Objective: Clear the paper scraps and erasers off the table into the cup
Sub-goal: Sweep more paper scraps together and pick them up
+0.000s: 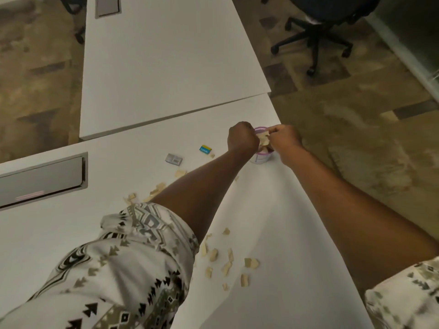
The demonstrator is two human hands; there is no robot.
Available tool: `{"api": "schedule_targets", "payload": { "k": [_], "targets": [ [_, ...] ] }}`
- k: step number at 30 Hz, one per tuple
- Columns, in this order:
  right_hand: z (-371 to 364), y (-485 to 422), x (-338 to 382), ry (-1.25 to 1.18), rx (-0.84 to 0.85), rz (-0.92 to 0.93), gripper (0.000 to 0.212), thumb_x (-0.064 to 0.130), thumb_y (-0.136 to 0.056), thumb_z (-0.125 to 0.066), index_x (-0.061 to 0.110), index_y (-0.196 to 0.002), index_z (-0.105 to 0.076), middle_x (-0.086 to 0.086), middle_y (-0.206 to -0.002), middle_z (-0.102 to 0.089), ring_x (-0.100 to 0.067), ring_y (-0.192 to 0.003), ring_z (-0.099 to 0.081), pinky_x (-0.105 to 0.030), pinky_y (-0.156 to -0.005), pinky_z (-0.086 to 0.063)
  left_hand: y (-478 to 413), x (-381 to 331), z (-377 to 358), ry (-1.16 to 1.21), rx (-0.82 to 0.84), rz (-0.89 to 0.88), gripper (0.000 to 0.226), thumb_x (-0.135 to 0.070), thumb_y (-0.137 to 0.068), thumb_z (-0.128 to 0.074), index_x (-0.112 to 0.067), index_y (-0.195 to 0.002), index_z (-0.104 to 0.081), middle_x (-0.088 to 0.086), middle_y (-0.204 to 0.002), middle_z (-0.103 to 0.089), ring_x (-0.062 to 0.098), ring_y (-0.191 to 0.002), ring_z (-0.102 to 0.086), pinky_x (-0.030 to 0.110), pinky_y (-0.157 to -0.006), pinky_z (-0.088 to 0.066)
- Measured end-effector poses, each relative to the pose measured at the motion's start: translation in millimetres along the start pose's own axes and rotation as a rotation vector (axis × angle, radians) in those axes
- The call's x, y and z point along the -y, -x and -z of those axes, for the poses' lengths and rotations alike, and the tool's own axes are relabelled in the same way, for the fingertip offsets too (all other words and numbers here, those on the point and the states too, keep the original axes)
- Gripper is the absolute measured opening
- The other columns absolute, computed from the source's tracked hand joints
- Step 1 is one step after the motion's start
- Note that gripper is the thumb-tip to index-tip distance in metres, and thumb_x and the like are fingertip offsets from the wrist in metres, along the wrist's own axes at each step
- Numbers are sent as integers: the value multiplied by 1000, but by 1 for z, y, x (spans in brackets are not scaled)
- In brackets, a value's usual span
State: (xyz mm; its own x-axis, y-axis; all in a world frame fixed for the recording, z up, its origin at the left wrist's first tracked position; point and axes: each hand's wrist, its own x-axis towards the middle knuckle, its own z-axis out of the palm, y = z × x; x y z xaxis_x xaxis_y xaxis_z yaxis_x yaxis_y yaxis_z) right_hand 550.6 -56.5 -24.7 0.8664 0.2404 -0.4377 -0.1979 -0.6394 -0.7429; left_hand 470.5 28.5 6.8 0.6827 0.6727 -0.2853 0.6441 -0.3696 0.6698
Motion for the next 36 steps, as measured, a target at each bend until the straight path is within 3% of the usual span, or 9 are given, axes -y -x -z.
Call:
{"api": "schedule_targets", "payload": {
  "k": [4,9,12,15,19,22,25,31,36],
  "targets": [
    [7,-3,4,-90,114,-52,25,3,-89,-53,23,-90,-68,-7,-101,-68,-28,-96,-67,-47,-94,-57,-5,-5,-1,6,36,-8,16,-9,-86,-66,-2,-99,-73,15,-103,-74,30,-98,-68,37,-85,-57],
    [7,1,12,-118,44,-34,33,-1,-87,-43,20,-75,-66,-9,-95,-69,-29,-87,-66,-38,-77,-56,-6,-9,3,7,86,-40,18,-9,-88,-64,-4,-103,-74,15,-108,-73,30,-104,-68,40,-90,-58],
    [12,14,12,-116,-12,38,25,10,-85,-48,23,-87,-68,-6,-94,-70,-24,-82,-63,-39,-74,-56,2,-8,10,29,77,-65,22,-7,-88,-60,-7,-105,-74,12,-110,-72,29,-106,-67,40,-91,-58],
    [13,40,1,-88,-29,95,20,21,-84,-55,17,-92,-73,-7,-89,-71,-23,-78,-63,-46,-81,-58,18,5,19,49,57,-105,20,-11,-89,-58,-9,-102,-74,10,-106,-74,29,-102,-67,40,-89,-57],
    [6,91,-32,30,58,105,24,32,-89,-62,16,-103,-72,-8,-103,-73,-29,-97,-69,-47,-90,-58,55,44,30,38,34,-124,19,-23,-89,-67,-12,-102,-73,7,-102,-75,23,-99,-68,33,-87,-54],
    [-5,134,-66,164,177,105,21,33,-90,-68,19,-105,-70,-3,-107,-73,-25,-100,-69,-35,-94,-54,93,87,35,-13,57,-120,23,-29,-90,-68,-14,-107,-72,6,-106,-72,20,-97,-67,31,-88,-52],
    [-17,178,-100,368,285,120,37,39,-88,-71,17,-118,-66,-7,-116,-69,-21,-107,-64,-23,-88,-43,135,135,39,-64,79,-110,26,-30,-90,-67,-14,-110,-70,6,-109,-69,21,-95,-67,34,-88,-54],
    [-35,253,-153,734,389,93,78,54,-78,-76,16,-138,-43,-13,-129,-42,-34,-115,-56,-39,-95,-51,220,233,47,-218,72,-98,48,-33,-90,-68,-12,-131,-58,13,-132,-56,30,-119,-56,40,-99,-49],
    [-54,293,-178,784,359,34,90,44,-70,-86,17,-138,-34,-12,-128,-35,-36,-112,-55,-41,-92,-51,287,306,50,-358,-61,59,82,-48,-89,-64,-11,-153,-30,21,-161,-25,37,-148,-27,48,-119,-31]
  ]
}}
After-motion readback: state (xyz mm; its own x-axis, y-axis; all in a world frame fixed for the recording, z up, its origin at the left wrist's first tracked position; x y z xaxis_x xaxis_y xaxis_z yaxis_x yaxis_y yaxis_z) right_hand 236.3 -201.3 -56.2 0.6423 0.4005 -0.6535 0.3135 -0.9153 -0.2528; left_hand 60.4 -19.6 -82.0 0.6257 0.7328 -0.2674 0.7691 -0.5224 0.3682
